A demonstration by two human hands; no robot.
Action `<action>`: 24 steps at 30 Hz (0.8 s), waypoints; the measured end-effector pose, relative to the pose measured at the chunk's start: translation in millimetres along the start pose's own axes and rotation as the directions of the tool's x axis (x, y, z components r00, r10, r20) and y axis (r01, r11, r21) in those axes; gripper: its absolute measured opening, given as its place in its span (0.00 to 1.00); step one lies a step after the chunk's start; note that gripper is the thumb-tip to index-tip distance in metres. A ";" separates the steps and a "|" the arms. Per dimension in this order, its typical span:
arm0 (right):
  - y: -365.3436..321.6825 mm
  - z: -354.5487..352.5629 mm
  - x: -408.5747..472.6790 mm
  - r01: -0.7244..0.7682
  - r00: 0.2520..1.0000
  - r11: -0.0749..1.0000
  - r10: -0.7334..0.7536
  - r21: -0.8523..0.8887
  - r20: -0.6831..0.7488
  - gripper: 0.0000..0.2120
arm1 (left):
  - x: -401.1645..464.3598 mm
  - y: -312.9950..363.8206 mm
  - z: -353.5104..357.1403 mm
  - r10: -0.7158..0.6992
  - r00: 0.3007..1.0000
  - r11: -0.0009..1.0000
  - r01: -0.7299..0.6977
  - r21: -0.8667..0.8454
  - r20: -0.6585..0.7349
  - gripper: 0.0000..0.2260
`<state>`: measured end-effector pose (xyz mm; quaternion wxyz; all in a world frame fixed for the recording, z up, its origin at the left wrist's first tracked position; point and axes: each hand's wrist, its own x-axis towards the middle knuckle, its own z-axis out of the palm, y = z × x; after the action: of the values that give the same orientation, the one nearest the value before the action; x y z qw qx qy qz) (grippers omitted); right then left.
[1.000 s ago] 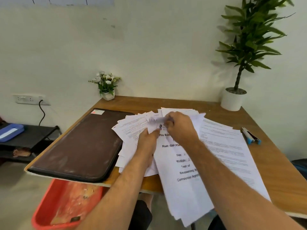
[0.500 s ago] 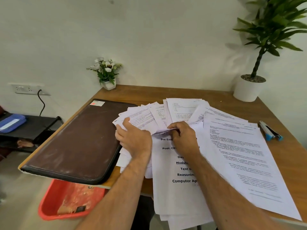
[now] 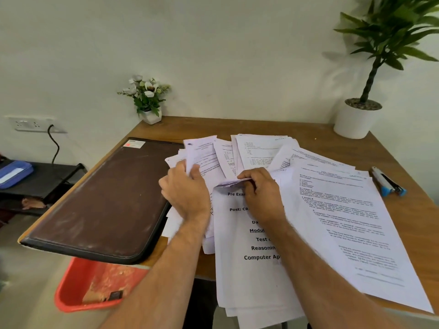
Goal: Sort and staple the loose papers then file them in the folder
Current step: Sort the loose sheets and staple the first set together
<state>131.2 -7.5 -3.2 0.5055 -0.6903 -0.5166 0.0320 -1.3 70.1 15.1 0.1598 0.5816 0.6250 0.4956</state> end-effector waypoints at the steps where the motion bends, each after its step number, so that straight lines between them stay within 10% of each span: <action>1: -0.3 0.1 -2.6 0.006 1.000 1.000 -0.006 0.007 -0.015 0.13 | -6.5 -1.4 1.6 0.131 0.991 0.991 -0.130 -0.034 0.026 0.09; 8: -4.2 -9.6 -7.6 -0.083 0.994 0.985 0.092 0.150 -0.055 0.37 | -27.5 -8.9 4.4 0.470 0.806 0.873 -0.364 -0.326 0.360 0.03; 15: 11.0 3.5 -2.2 0.064 0.994 0.994 -0.072 -0.094 -0.084 0.09 | -0.8 -3.6 -15.0 0.227 0.758 0.880 0.109 -0.461 0.612 0.13; 18: 11.2 2.9 -0.9 0.059 0.994 0.993 -0.068 -0.107 -0.081 0.08 | 20.0 2.9 -9.0 -0.084 0.899 0.986 0.138 -0.097 0.430 0.14; 24: 13.7 -1.1 -1.9 0.058 0.996 0.993 -0.064 -0.104 -0.064 0.09 | 23.1 29.3 5.2 -0.386 0.819 0.916 0.397 0.066 0.424 0.33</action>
<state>140.2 -9.0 -13.6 0.4873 -0.6999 -0.5212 -0.0331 13.1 87.9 45.0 0.3985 0.5333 0.6741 0.3199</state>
